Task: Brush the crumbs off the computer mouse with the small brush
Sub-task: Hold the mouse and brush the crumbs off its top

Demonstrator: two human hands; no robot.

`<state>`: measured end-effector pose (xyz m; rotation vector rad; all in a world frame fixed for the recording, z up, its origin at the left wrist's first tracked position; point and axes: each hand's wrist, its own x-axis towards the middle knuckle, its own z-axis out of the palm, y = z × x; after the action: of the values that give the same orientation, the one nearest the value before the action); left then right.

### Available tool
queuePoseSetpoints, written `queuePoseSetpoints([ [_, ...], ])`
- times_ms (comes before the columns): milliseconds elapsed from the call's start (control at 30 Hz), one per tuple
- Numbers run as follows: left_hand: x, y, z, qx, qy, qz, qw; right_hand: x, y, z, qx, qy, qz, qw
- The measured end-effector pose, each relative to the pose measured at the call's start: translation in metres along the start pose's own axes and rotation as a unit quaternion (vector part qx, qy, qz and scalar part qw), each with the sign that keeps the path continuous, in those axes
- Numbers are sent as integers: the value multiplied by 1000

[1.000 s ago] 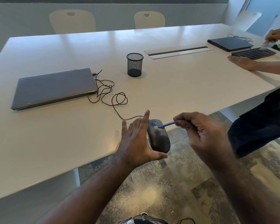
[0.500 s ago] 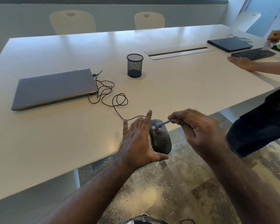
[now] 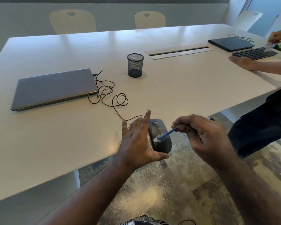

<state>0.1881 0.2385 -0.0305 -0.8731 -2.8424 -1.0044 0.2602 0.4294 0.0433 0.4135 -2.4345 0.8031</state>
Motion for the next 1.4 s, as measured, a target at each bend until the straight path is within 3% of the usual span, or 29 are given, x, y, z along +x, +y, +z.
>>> queuePoseSetpoints([
  [200, -1, -3, -2, -16, 14, -3, 1000, -6, 15, -11, -48, 61, 87, 993],
  [300, -1, -3, -2, -20, 16, -5, 1000, -8, 18, -15, -18, 101, 95, 990],
  [600, -1, -6, -5, -39, 33, -17, 999, -24, 18, -16, 8, 19, 41, 999],
  [800, -2, -3, -3, -31, 21, -16, 999, -22, 16, -14, 42, 90, 63, 993],
  [967, -3, -2, -4, -25, 19, -7, 999, -20, 12, -11, 31, 53, 47, 997],
  [1400, -9, 8, -3, 12, -1, 40, 999, 6, 16, 2, -25, 51, -9, 998],
])
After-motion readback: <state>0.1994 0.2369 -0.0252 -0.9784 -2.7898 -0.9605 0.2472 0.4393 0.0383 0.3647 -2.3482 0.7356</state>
